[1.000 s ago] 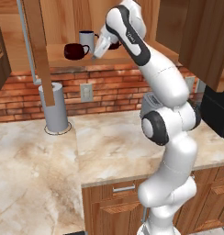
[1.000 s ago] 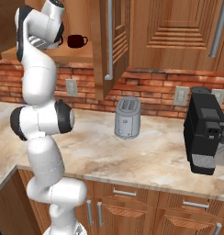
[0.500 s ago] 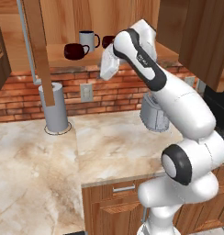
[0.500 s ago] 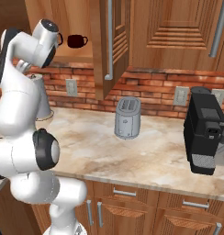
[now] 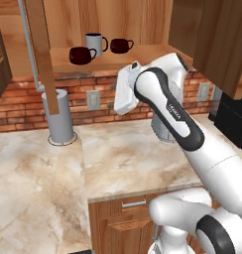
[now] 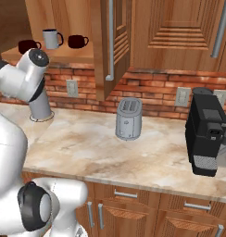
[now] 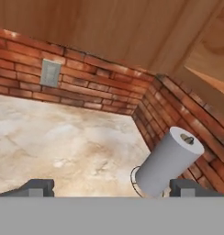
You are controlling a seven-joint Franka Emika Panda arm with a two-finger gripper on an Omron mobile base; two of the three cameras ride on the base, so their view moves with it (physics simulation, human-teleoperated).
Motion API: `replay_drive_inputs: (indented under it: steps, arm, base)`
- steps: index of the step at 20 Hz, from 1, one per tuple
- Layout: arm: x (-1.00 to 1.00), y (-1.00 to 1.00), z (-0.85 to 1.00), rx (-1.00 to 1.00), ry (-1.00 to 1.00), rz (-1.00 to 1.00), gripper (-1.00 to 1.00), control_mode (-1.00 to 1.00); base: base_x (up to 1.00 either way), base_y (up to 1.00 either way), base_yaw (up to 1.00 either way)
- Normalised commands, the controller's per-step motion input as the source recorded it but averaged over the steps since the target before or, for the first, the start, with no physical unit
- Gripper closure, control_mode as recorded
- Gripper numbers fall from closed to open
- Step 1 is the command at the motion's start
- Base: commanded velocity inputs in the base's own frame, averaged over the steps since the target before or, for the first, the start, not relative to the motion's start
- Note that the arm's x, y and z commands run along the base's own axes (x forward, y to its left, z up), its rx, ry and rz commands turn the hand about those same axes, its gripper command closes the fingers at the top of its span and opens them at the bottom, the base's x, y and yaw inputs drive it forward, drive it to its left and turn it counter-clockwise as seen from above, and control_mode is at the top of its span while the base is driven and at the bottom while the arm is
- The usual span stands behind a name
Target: Pick the mug on the counter and place it in the cabinet with the handle facing the right, like the mugs already inside.
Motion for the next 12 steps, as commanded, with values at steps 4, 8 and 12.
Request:
replay_drive_inputs:
  steps: [4,8,12]
  arm:
    - [-0.67,0.0,-0.31,0.03,-0.04,0.0,-1.0,-1.0]
    - [-0.59,0.0,-0.42,0.01,-0.01,0.0,-1.0,-1.0]
    - [-0.55,0.0,-0.5,0.0,0.0,0.0,-1.0,-1.0]
  base:
    - [0.0,0.0,0.0]
    - [0.0,0.0,0.0]
    - [0.0,0.0,0.0]
